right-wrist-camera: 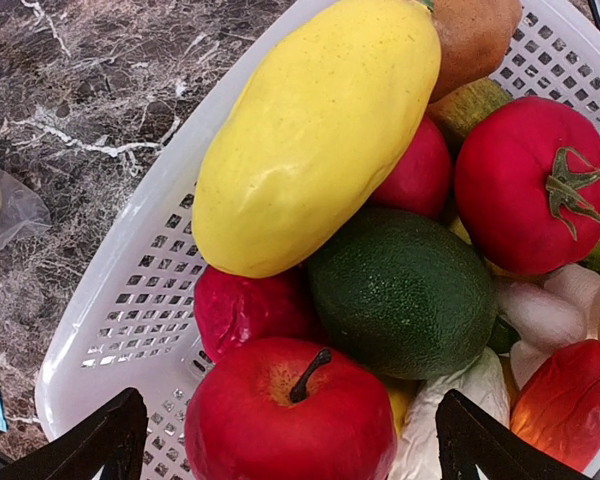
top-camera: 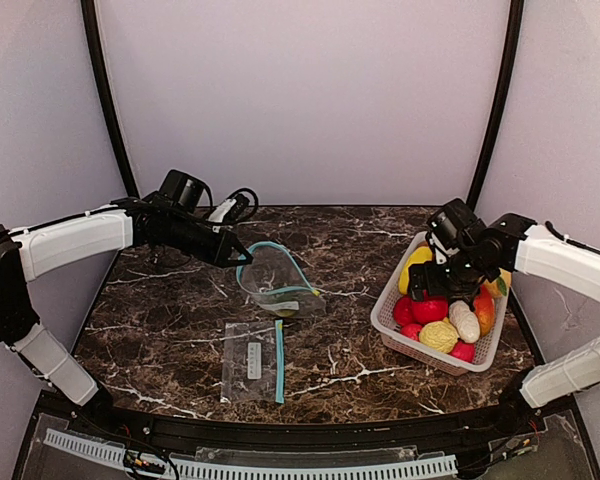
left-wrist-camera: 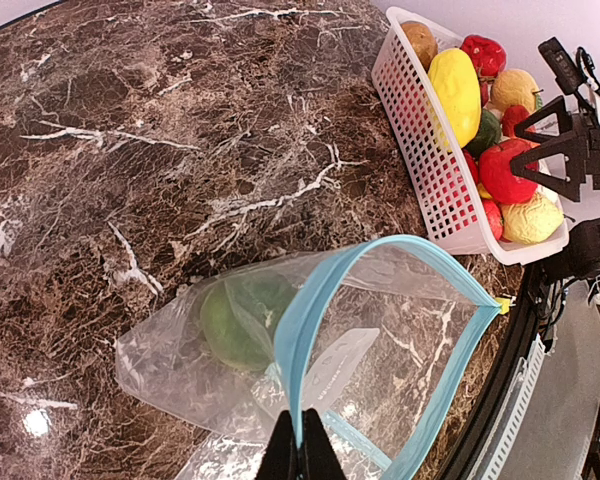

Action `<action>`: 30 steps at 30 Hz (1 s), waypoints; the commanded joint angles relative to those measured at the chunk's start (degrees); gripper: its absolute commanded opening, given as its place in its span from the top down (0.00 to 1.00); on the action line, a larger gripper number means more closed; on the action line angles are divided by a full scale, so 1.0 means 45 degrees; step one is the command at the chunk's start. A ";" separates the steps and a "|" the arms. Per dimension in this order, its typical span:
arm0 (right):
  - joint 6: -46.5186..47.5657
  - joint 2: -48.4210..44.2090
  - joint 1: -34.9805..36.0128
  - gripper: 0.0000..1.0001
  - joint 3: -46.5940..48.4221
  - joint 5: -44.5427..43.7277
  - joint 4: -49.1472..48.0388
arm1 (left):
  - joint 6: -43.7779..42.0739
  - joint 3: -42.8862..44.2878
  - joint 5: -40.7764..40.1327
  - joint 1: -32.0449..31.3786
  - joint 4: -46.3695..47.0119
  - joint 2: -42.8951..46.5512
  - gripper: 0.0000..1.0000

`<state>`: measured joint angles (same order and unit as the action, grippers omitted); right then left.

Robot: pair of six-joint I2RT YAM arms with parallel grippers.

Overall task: Place the food in the zip-top bag and seal the zipper
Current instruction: Pick up the fake fruit from the bin.

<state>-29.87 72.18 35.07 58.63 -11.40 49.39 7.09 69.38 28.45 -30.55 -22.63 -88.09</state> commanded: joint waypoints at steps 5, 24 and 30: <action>0.0043 0.0519 -0.0078 0.02 -0.0171 -0.0165 0.0088 | -0.0167 0.0340 0.0046 -0.0062 -0.0360 0.0108 0.99; -0.0087 0.0735 -0.0079 0.14 -0.0437 -0.0216 0.0402 | -0.0202 0.0372 0.0026 -0.0067 -0.0400 0.0106 0.99; -0.0044 0.0687 -0.0079 0.22 -0.0414 -0.0172 0.0397 | -0.0192 0.0362 0.0007 -0.0051 -0.0414 0.0109 0.99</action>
<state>-29.76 75.13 35.07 57.19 -11.64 50.33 6.81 69.41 28.45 -30.55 -22.90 -88.09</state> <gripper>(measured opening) 0.791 0.009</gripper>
